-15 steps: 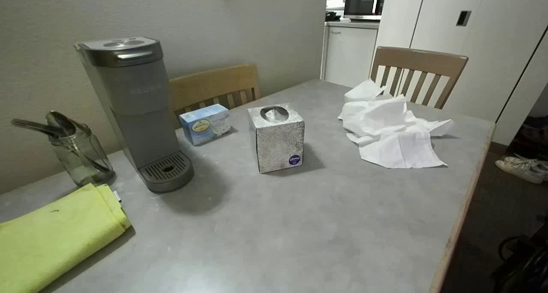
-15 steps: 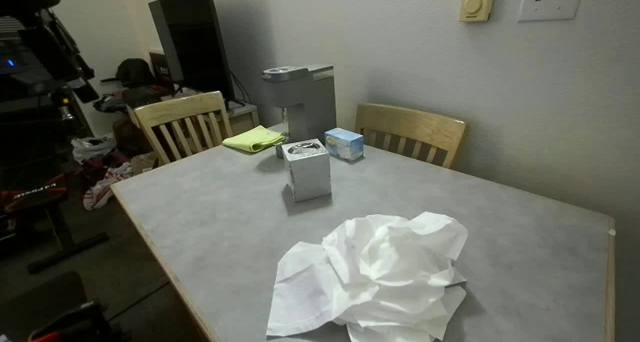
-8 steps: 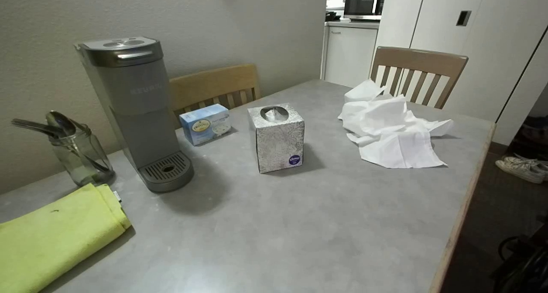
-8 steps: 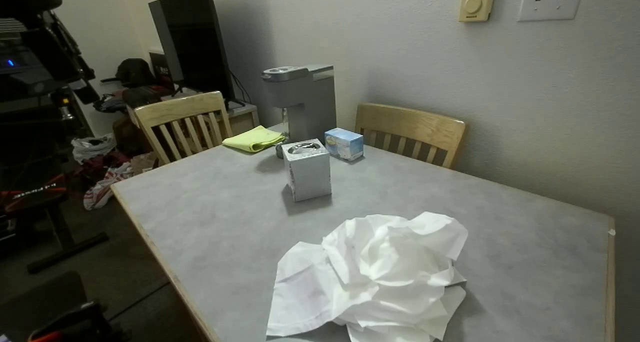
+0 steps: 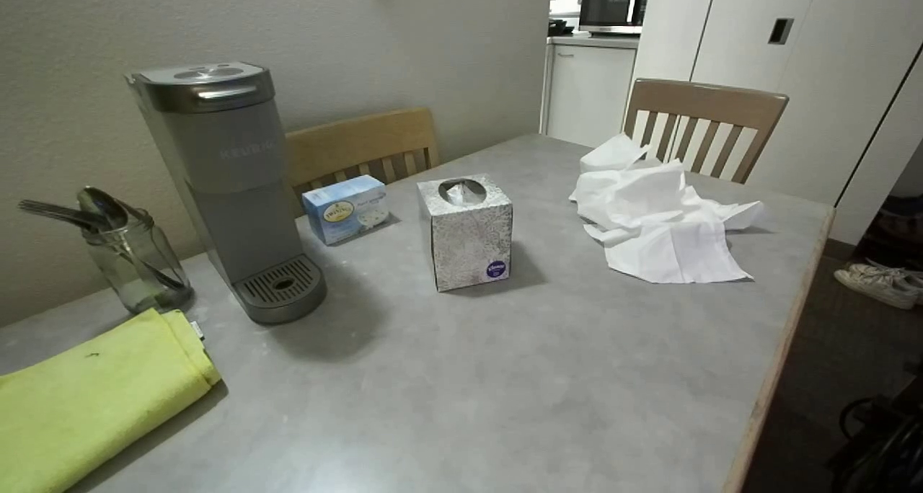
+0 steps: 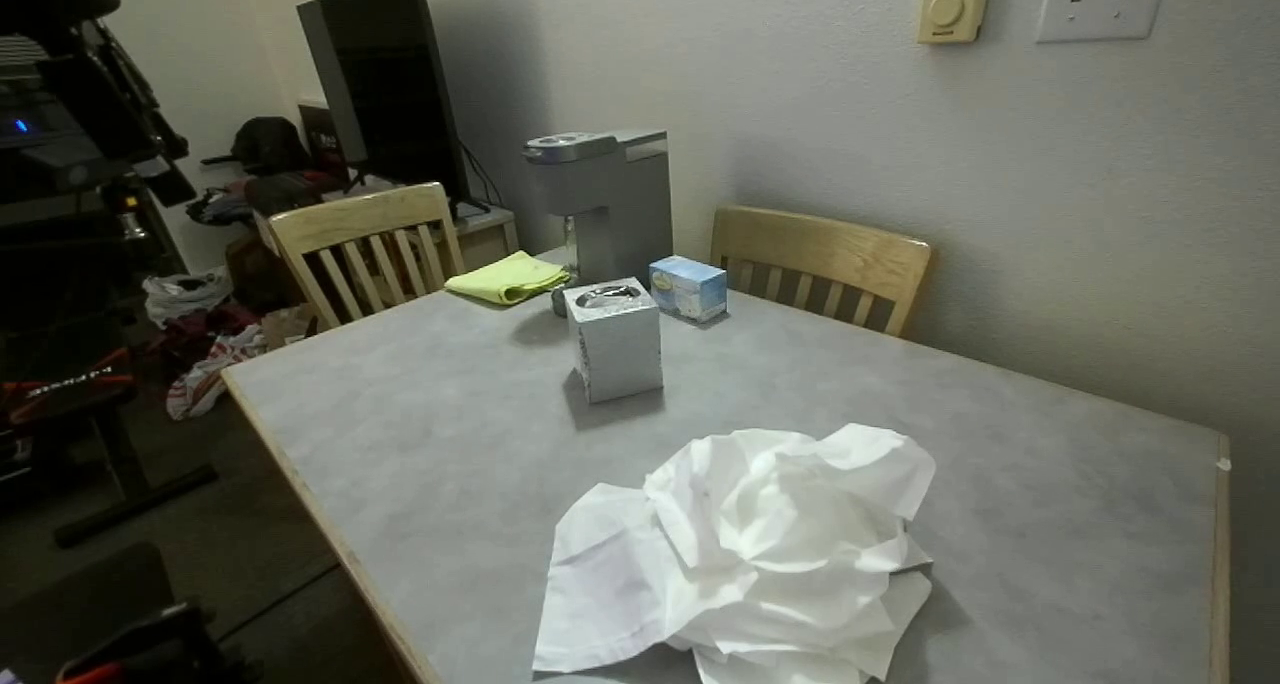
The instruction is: Take a tissue from the tissue box and put it on the table
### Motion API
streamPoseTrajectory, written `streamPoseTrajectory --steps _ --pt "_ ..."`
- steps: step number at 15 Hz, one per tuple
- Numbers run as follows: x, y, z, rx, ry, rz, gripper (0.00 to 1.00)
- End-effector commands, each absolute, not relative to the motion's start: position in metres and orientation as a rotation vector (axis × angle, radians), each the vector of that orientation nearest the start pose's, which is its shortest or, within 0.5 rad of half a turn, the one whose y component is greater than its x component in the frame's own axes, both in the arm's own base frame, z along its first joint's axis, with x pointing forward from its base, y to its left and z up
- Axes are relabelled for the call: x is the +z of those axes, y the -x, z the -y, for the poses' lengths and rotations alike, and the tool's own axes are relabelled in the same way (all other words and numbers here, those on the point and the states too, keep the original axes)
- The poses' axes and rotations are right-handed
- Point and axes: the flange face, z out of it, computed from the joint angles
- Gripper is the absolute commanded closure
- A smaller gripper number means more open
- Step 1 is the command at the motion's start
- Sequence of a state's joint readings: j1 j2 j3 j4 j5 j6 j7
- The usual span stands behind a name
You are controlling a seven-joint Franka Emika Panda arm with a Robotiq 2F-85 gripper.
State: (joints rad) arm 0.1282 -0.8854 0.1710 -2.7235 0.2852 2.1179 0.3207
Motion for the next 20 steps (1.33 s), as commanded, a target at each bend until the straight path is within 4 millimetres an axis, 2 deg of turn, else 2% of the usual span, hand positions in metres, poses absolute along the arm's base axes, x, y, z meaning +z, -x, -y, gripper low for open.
streamPoseTrajectory --steps 1,2,3,5,8,11,15,20 --pt "0.487 -0.299 -0.128 -0.318 2.940 -0.311 0.00" --pt "0.491 -0.296 -0.117 -0.336 2.926 -0.282 0.00" --pt "0.490 -0.295 -0.123 -0.337 2.934 -0.293 0.00" --pt "0.488 -0.295 -0.121 -0.352 2.934 -0.296 0.00" --pt "0.484 -0.307 -0.111 -0.362 2.941 -0.285 0.00" --pt "0.482 -0.333 -0.099 -0.415 2.946 -0.264 0.00" --pt "0.465 -0.376 -0.085 -0.477 2.964 -0.245 0.00" --pt "0.455 -0.425 -0.083 -0.529 2.970 -0.224 0.00"
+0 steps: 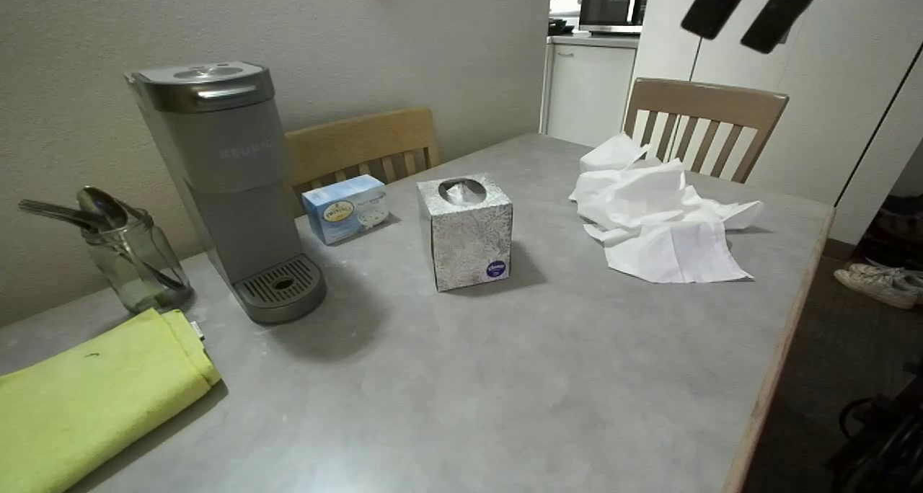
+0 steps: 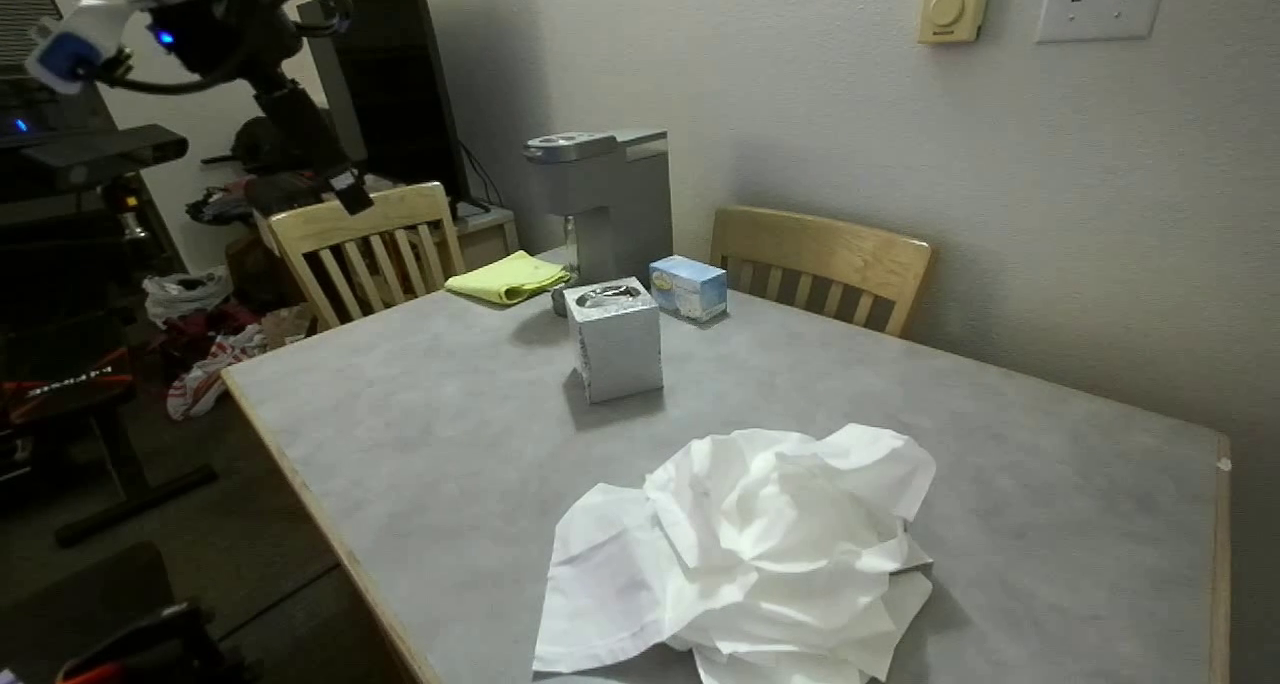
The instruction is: Take a tissue from the tissue box and put it on the table
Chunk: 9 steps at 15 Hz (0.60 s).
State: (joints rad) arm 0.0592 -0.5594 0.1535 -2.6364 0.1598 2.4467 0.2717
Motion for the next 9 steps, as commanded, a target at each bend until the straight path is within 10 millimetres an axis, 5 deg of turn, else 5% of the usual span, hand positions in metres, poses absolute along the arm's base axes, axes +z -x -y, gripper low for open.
streamPoseTrajectory --steps 1,5,9 --pt "0.453 -0.433 -0.082 -0.522 2.963 -0.230 0.00" --pt "0.447 -0.459 -0.075 -0.496 2.937 -0.296 0.00" --pt "0.450 -0.453 -0.076 -0.485 2.941 -0.301 0.00"
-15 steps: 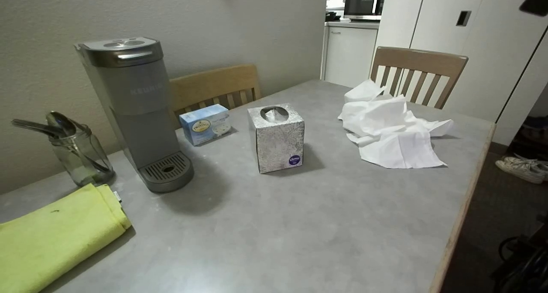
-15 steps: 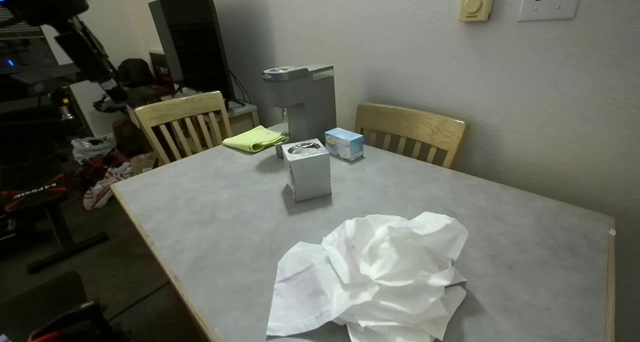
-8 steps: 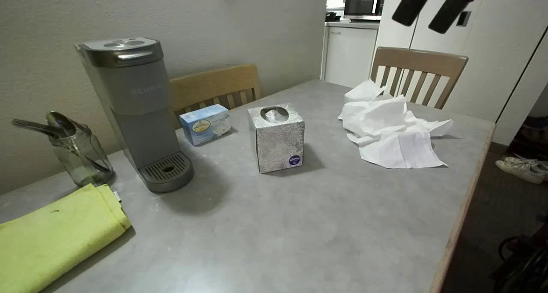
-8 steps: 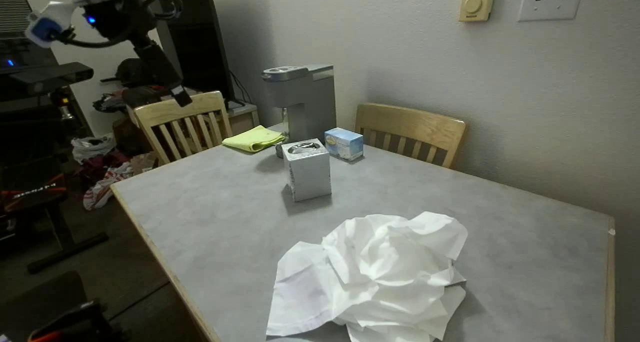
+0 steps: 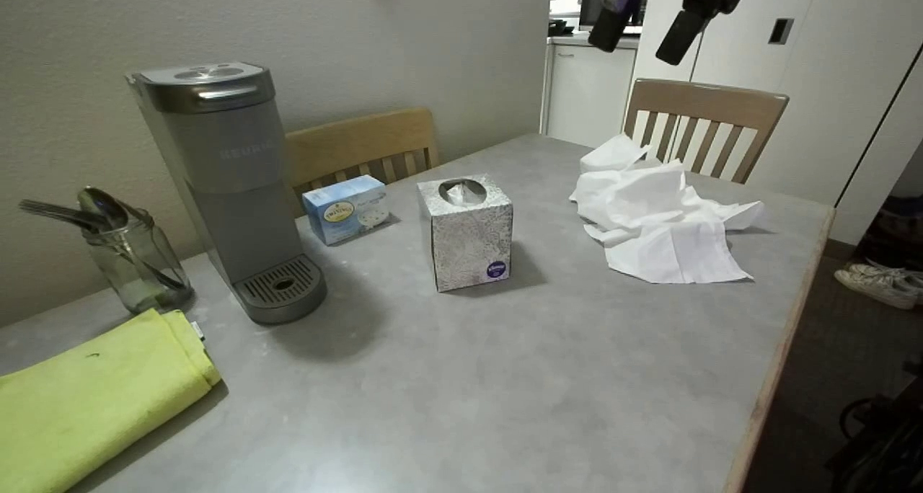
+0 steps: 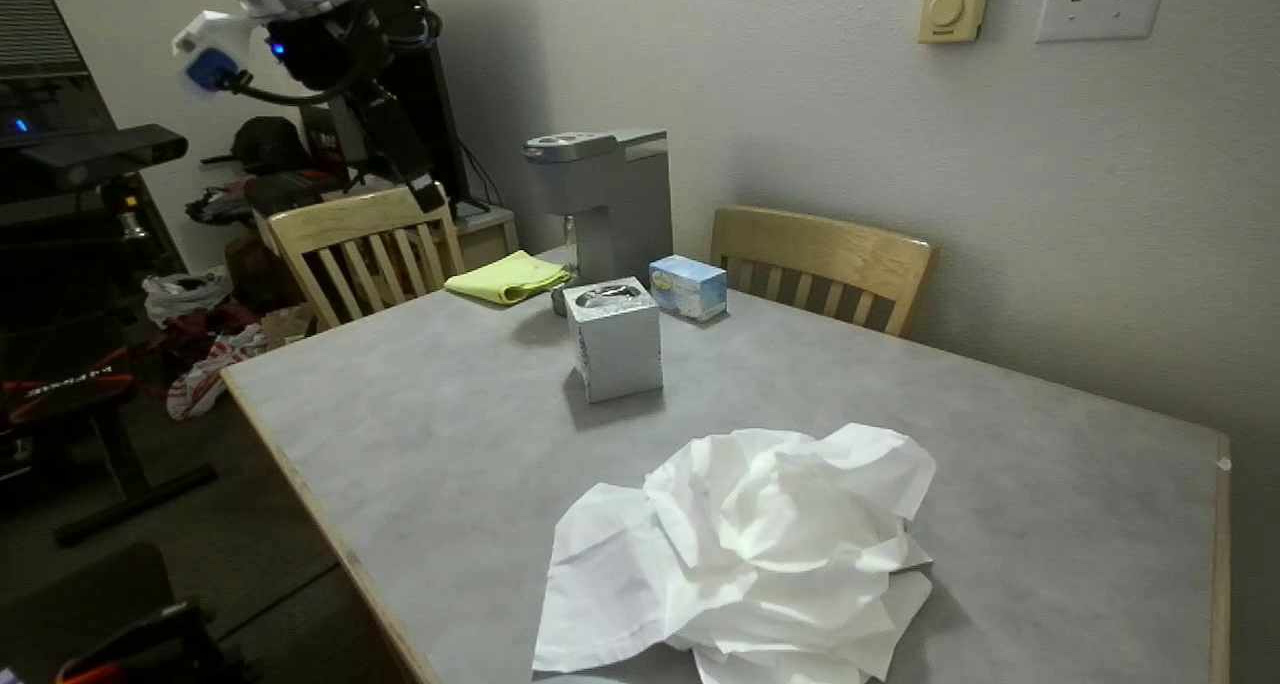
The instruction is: Take a tissue from the tissue box and put it on the table
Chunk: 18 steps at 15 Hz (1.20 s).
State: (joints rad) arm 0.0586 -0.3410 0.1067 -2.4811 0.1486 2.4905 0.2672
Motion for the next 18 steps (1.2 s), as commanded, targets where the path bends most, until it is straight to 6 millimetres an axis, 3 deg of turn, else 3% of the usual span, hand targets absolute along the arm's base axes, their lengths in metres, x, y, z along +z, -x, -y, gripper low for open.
streamPoseTrajectory --steps 1,5,11,18 --pt "0.451 -0.454 -0.076 -0.487 2.940 -0.301 0.00" --pt "0.440 -0.460 -0.078 -0.479 2.960 -0.313 0.00" --pt "0.425 -0.507 -0.081 -0.575 3.036 -0.177 0.00" --pt "0.405 -0.575 -0.080 -0.608 3.019 -0.261 0.00"
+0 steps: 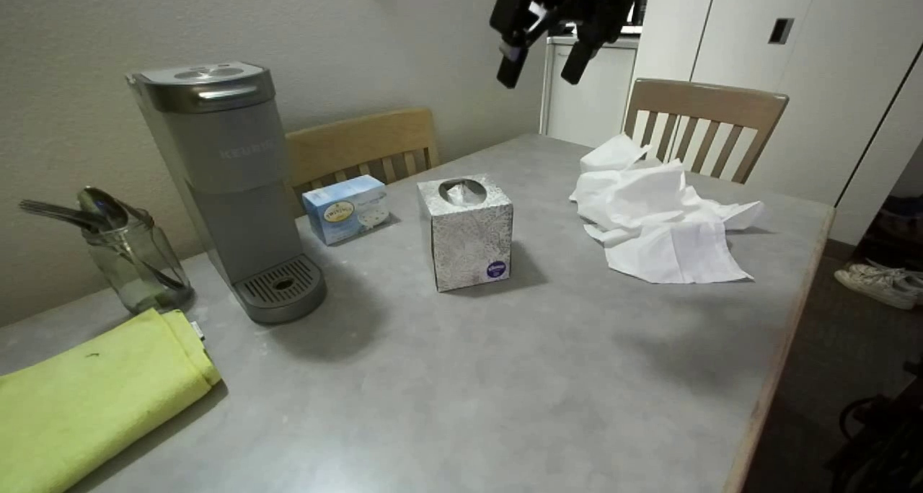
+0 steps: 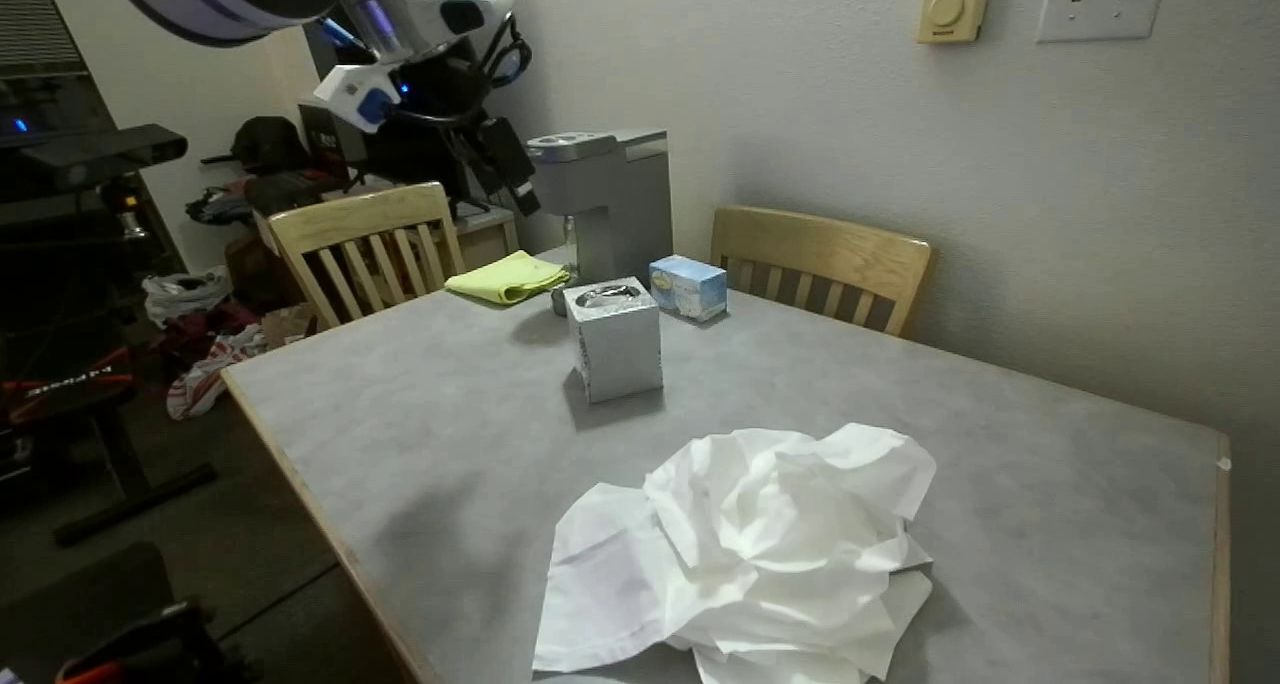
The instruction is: Take a tissue from the tissue box and put it on the table
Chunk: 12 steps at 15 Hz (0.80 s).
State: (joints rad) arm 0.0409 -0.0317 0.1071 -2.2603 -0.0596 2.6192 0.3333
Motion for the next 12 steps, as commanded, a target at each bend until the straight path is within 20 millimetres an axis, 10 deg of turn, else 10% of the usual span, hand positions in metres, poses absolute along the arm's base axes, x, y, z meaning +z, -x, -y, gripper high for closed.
streamPoseTrajectory --steps 1,6,12 --pt "0.400 -0.584 -0.079 -0.586 3.020 -0.294 0.00" --pt "0.378 -0.616 -0.074 -0.432 3.009 -0.424 0.00" --pt "0.375 -0.605 -0.073 -0.398 3.025 -0.456 0.00"
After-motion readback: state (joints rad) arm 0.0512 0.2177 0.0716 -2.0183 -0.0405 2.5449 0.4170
